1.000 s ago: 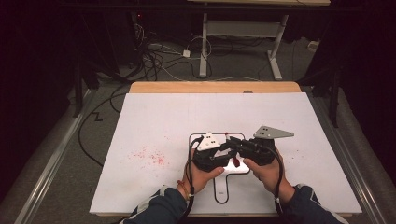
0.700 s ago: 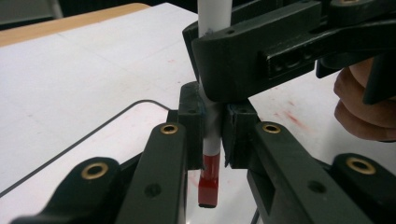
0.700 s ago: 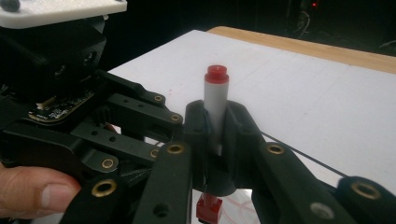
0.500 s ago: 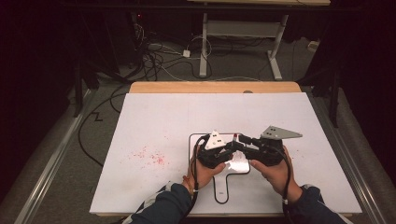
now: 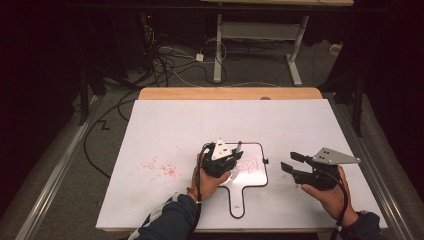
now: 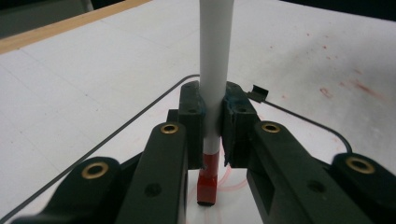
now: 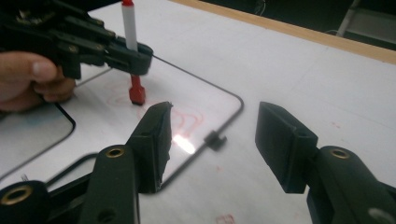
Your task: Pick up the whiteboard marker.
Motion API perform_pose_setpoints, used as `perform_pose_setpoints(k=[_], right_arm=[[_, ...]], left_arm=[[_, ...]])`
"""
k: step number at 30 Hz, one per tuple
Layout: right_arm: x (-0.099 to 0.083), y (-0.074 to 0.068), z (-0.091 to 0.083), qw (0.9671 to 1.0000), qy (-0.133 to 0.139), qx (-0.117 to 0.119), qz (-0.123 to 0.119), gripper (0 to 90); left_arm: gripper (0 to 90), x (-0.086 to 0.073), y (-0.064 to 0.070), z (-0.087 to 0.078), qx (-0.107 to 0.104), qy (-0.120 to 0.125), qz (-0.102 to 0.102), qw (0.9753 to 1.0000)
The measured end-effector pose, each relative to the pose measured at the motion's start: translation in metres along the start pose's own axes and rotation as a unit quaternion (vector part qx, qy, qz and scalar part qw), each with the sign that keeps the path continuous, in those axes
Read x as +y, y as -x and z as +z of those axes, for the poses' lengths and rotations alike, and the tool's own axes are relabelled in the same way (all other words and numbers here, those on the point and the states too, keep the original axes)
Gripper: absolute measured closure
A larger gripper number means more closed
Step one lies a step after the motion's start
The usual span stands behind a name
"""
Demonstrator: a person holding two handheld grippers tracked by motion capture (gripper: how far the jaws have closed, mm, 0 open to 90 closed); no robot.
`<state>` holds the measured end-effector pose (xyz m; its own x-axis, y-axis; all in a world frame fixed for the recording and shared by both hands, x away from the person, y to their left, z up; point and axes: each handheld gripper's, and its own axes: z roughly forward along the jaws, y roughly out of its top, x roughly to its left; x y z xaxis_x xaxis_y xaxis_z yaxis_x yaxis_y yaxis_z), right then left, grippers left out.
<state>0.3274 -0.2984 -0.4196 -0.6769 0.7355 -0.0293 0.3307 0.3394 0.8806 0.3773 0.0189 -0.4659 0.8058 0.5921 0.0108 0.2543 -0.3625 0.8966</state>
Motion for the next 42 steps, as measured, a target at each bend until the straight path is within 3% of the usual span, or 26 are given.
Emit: perform_pose_setpoints(k=[3, 4, 5, 6, 7, 9, 14, 19, 22, 27, 31, 32, 42], right_arm=[[-0.008, -0.001, -0.002, 0.9999, -0.012, 0.007, -0.011, 44.5], [-0.01, -0.001, -0.003, 0.9997, -0.015, 0.008, -0.016, 44.4], [-0.012, -0.002, -0.003, 0.9996, -0.019, 0.01, -0.02, 44.2], [-0.013, -0.002, -0.003, 0.9994, -0.022, 0.013, -0.022, 43.6], [-0.013, -0.003, -0.003, 0.9993, -0.025, 0.014, -0.025, 43.2], [-0.014, -0.003, -0.002, 0.9992, -0.026, 0.016, -0.027, 43.2], [-0.013, -0.006, -0.001, 0.999, -0.026, 0.02, -0.031, 42.1], [-0.013, -0.007, 0.001, 0.9984, -0.034, 0.022, -0.04, 41.0], [-0.013, -0.007, 0.002, 0.998, -0.037, 0.023, -0.045, 40.8], [-0.013, -0.008, 0.004, 0.9972, -0.051, 0.026, -0.048, 40.0], [-0.012, -0.007, 0.004, 0.997, -0.054, 0.026, -0.049, 39.5], [-0.012, -0.007, 0.004, 0.9972, -0.052, 0.025, -0.047, 39.4], [-0.013, 0.0, 0.002, 0.9976, -0.056, 0.012, -0.039, 38.3]], left_arm=[[78.3, -0.002, -0.002, -0.006, 0.006, -0.011, 0.034, 0.9993], [78.3, -0.003, -0.005, -0.009, 0.009, -0.012, 0.033, 0.9993], [78.3, -0.006, -0.004, -0.01, 0.004, 0.008, -0.005, 0.9999], [78.3, -0.008, -0.009, -0.014, 0.003, 0.001, -0.004, 1.0], [78.3, -0.01, -0.016, -0.019, 0.01, -0.01, 0.016, 0.9998], [78.4, -0.015, -0.023, -0.026, 0.005, -0.003, -0.004, 1.0], [78.4, -0.022, -0.025, -0.035, 0.015, -0.003, 0.009, 0.9998], [78.4, -0.024, -0.032, -0.04, 0.06, -0.011, 0.005, 0.9981], [78.5, -0.024, -0.036, -0.04, 0.066, -0.012, -0.008, 0.9977], [78.5, -0.019, -0.029, -0.029, 0.058, -0.005, -0.021, 0.9981], [78.5, -0.009, -0.013, -0.011, 0.039, -0.003, -0.014, 0.9992], [78.5, -0.007, -0.007, -0.007, 0.032, 0.0, -0.02, 0.9993], [78.5, 0.013, 0.02, 0.022, -0.003, -0.013, -0.001, 0.9999]])
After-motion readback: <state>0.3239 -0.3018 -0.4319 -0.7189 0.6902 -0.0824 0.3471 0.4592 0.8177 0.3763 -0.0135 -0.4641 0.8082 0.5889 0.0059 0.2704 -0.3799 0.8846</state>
